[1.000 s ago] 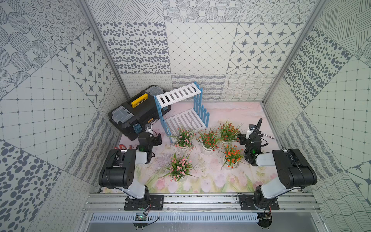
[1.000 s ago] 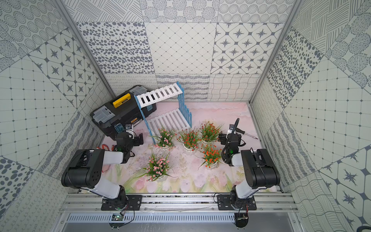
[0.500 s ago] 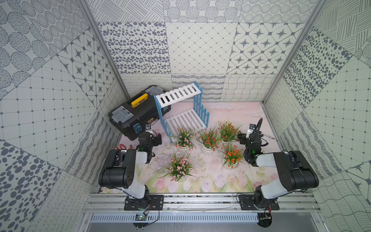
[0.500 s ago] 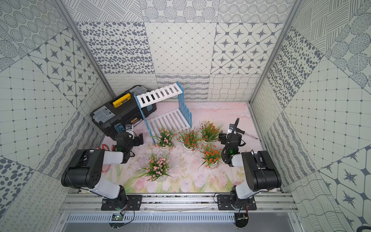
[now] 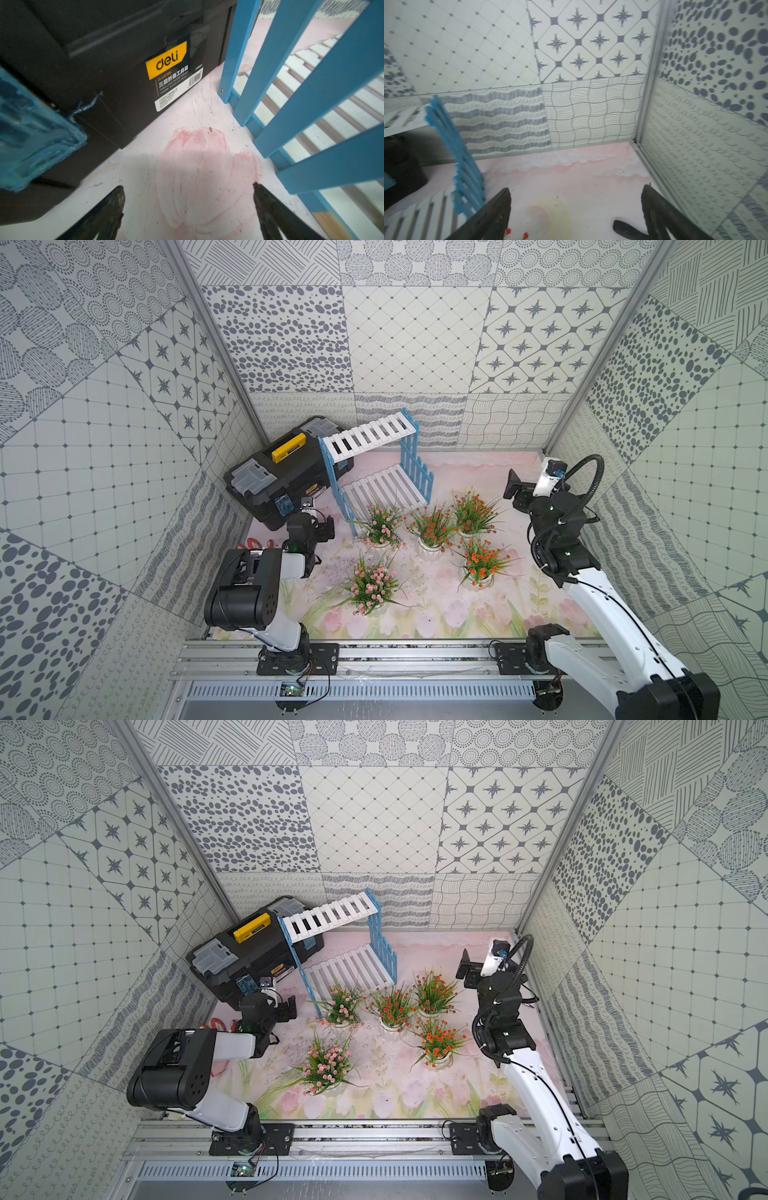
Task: Place the baby's breath potted plants on the rack by color
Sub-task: Pick up the baby's breath potted plant from the center of the board.
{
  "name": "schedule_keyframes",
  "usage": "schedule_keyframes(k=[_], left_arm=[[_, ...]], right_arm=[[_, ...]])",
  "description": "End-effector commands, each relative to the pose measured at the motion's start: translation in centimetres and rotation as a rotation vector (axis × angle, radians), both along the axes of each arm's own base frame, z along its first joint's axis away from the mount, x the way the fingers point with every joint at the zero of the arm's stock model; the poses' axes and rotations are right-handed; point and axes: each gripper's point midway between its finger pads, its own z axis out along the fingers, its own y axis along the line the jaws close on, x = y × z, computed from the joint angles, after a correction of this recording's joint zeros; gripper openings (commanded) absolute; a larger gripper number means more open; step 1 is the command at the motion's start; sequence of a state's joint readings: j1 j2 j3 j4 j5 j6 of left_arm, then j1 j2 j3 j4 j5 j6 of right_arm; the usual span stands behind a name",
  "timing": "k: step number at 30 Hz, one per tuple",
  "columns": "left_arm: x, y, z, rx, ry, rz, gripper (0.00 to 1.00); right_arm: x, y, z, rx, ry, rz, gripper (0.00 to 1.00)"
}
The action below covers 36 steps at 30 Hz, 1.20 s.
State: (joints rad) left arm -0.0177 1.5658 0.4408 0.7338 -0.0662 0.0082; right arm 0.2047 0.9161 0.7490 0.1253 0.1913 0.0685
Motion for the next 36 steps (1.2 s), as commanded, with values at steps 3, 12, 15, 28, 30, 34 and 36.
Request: schedule_keyframes(k=[3,12,15,28,30,34,36], left_arm=[[2.4,1.1,2.9,0.007,0.098,0.059,0.92],[0.5,2.6,8.1,-0.158,0.220,0.281,0.91],[-1.6,1.7,8.1,-0.235,0.279,0.320,0.90],[-9.1,-2.4,6.6,-0.380,0.380,0.358,0.88],[-9.5,-2.7,6.4,-0.398,0.386,0.357,0.88],[-10.2,-3.0,6.0,-0.424,0.387,0.358,0.88],[-10.5,-3.1,5.7,-0.434,0.390,0.361,0.88]], right_arm=[[-4.3,10.8,-0.4,0.023,0.108,0.543,0.98],[-13.9,22.6,-2.5,-0.075,0.236,1.059,0.98],[-17.7,24.9,-4.0,-0.103,0.262,1.194,0.98],[-25.2,30.6,-12.2,-0.131,0.330,1.381,0.98],[-25.5,31.3,-12.9,-0.125,0.310,1.376,0.98],[-25.1,32.1,-14.8,-0.117,0.270,1.316,0.98],[-24.7,32.3,-15.5,-0.104,0.255,1.288,0.98]])
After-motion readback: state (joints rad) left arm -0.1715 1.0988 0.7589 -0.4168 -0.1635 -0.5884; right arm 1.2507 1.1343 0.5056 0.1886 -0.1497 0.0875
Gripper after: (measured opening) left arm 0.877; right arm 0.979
